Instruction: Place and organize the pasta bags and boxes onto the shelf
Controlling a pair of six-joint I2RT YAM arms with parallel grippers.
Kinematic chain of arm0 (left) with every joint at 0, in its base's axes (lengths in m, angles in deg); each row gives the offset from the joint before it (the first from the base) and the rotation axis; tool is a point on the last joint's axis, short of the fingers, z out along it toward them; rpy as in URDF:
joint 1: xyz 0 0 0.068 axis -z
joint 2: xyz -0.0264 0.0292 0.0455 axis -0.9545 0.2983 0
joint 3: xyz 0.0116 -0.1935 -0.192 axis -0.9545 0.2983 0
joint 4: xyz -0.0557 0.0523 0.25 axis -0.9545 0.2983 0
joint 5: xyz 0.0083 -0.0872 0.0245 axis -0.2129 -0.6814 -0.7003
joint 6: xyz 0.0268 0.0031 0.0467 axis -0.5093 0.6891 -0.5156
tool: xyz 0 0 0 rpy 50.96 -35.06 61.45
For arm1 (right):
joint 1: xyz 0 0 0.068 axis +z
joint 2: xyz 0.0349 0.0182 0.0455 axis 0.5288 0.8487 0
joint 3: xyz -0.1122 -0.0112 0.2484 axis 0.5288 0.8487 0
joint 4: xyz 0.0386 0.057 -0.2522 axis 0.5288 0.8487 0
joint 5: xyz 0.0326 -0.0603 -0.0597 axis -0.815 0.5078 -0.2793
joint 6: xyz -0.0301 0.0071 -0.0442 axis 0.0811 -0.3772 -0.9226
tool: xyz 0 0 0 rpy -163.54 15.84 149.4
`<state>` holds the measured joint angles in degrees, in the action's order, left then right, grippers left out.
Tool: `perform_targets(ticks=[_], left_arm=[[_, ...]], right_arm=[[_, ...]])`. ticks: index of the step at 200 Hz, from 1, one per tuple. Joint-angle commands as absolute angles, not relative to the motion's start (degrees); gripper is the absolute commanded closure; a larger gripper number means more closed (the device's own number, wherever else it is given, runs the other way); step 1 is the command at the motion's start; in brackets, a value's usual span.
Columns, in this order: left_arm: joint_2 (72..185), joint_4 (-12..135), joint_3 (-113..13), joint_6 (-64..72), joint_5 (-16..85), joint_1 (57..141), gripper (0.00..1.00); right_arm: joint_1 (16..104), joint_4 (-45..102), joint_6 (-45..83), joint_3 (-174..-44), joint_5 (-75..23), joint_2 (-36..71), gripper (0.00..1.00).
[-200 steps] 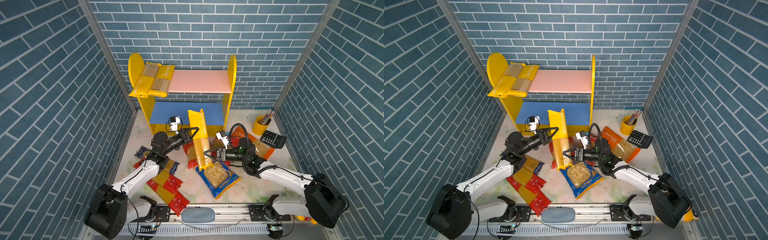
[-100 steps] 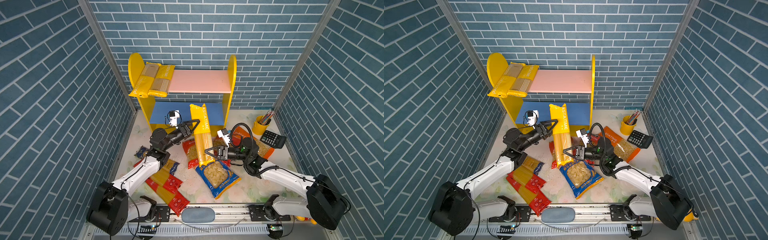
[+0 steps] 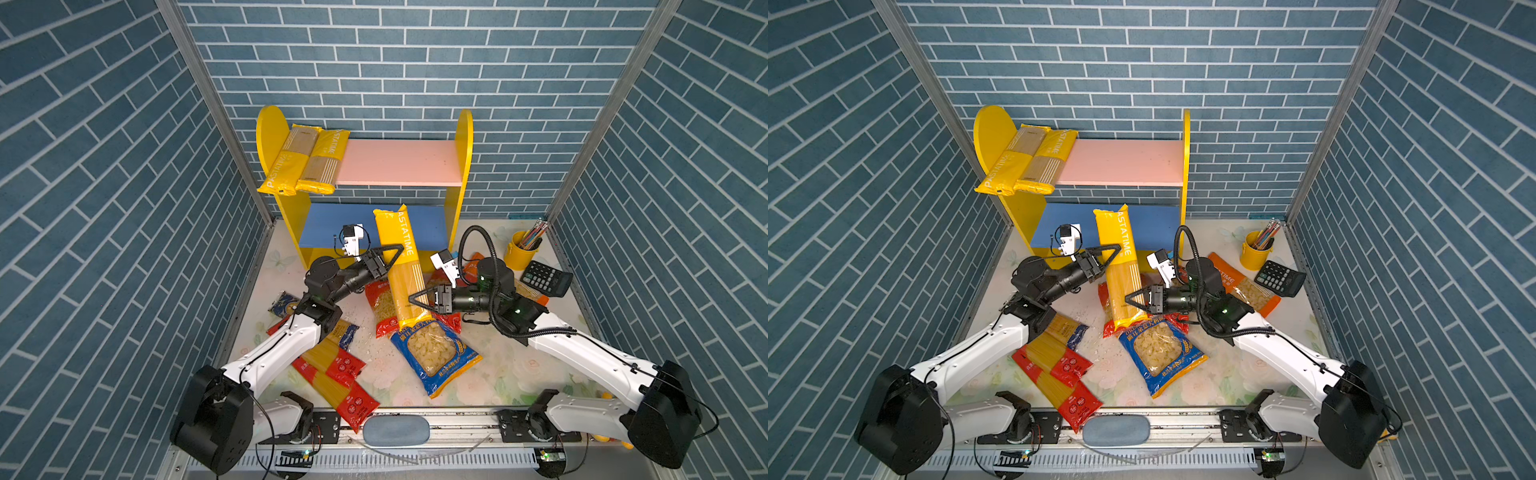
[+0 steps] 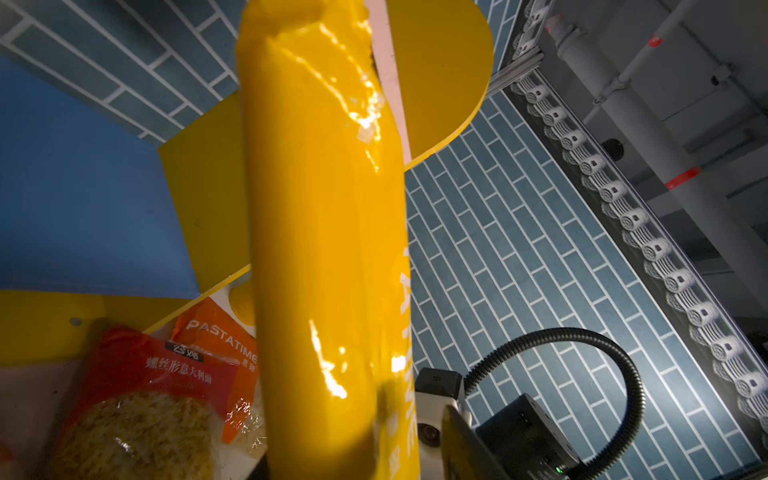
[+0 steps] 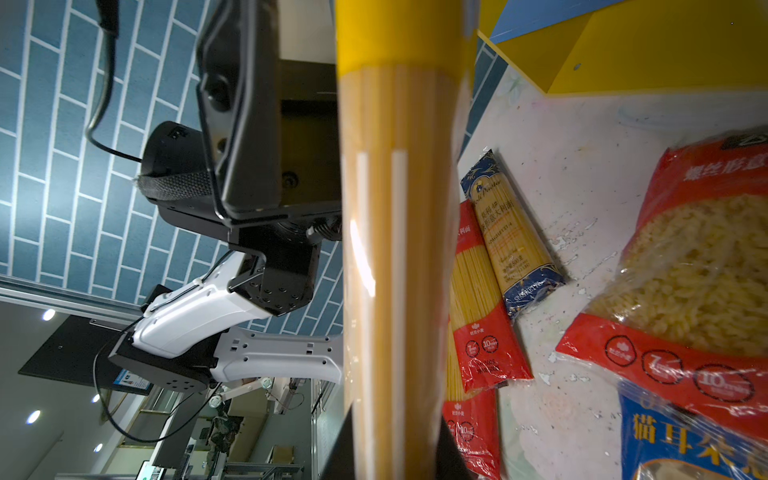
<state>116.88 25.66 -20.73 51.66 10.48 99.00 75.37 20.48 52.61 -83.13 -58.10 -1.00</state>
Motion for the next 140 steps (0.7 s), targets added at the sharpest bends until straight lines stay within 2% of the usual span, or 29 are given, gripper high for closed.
perform_targets(ticks=[1, 21, 33, 55, 95, 140], left_arm=[[116.41, 24.75, -25.03, 48.19, 7.03, 100.34, 0.68], [116.36, 24.76, -26.36, 48.18, 7.82, 100.33, 0.82], [116.16, 24.24, -26.67, 48.72, 8.8, 100.3, 0.84], [116.77, 20.13, -26.87, 52.11, 9.66, 100.17, 0.85], [119.06, 12.43, -29.05, 57.54, 8.47, 100.17, 0.84], [118.37, 14.35, -29.33, 56.25, 7.58, 100.14, 0.81]], right_arm=[[75.5, 19.19, 48.56, -87.44, -55.72, -3.1, 0.77], [75.13, 16.14, 50.54, -84.92, -56.66, -4.41, 0.59], [74.28, 12.1, 53.18, -81.99, -58.24, -4.84, 0.51], [73.32, 4.27, 57.94, -77.06, -60.51, -4.9, 0.45], [72.3, -5.08, 62.01, -73.15, -61.82, -3.69, 0.44], [71.64, -16.12, 67.84, -73.9, -63.07, -1.14, 0.57]])
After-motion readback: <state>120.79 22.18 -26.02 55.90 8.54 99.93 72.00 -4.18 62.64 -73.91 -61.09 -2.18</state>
